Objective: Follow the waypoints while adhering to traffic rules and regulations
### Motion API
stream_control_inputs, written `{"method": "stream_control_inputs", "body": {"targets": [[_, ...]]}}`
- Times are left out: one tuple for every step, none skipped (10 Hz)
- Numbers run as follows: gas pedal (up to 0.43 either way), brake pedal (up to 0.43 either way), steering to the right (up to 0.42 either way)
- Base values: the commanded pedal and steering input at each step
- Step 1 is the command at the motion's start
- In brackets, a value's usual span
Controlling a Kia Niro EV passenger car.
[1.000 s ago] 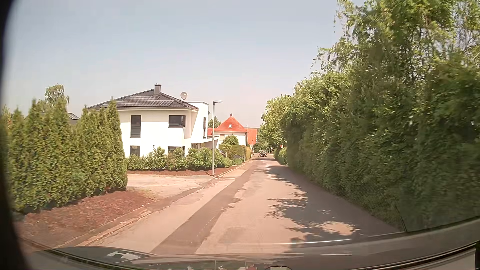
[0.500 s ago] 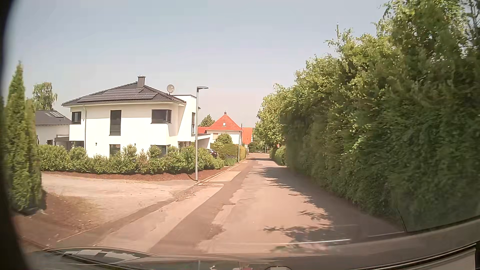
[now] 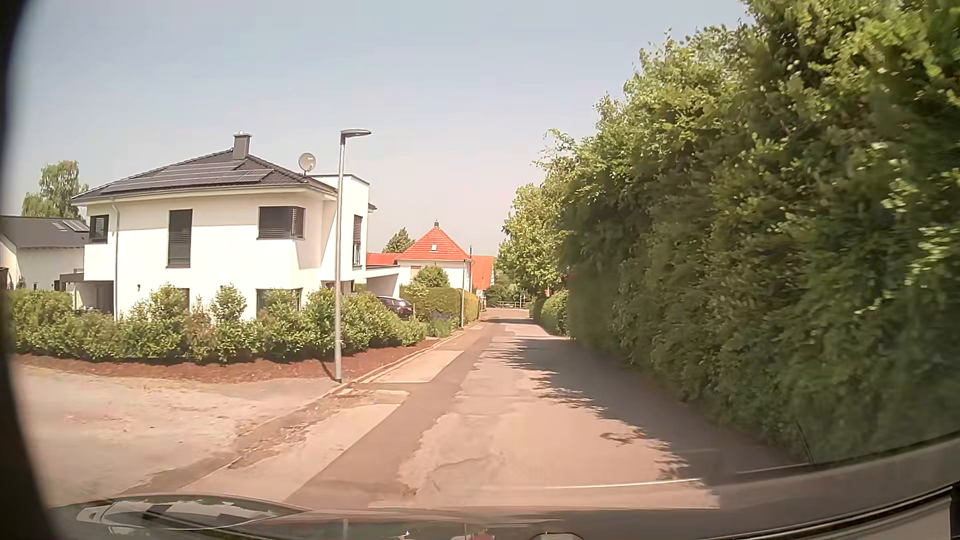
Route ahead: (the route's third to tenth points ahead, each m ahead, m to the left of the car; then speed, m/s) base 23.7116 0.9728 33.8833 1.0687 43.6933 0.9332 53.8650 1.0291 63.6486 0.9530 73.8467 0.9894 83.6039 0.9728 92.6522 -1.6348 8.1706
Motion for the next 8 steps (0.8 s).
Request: {"method": "stream_control_inputs", "body": {"targets": [[0.067, 0.000, 0.013], [0.067, 0.000, 0.012], [0.067, 0.000, 0.011], [0.067, 0.000, 0.008], [0.067, 0.000, 0.006], [0.067, 0.000, 0.004], [0.067, 0.000, 0.004], [0.067, 0.000, 0.003]]}}
